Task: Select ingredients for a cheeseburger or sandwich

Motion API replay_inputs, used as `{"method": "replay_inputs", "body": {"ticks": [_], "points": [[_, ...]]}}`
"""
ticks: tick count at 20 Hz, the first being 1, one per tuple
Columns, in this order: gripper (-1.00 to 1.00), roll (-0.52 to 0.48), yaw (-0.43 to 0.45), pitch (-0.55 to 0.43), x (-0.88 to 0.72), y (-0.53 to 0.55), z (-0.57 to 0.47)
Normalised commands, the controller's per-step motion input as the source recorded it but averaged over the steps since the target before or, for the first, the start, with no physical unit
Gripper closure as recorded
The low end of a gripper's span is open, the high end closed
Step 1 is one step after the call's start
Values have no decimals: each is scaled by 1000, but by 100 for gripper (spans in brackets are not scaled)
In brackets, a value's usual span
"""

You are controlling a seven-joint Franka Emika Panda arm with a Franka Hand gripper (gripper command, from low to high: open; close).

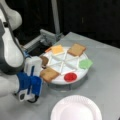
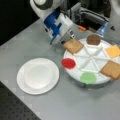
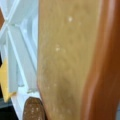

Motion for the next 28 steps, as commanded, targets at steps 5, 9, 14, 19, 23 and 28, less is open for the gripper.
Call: {"method": "replay_inputs", "body": {"ticks": [5, 9, 14, 19, 23, 28], "points": [[-100, 506, 197, -120, 399, -325, -194], [-100, 456, 209, -93, 416, -321, -238], [-100, 407, 231, -36, 410, -349, -198], [-100, 382, 235, -39, 404, -359, -176], [-100, 388, 219, -87, 404, -324, -219], [100, 364, 218, -72, 383, -312, -232]]}}
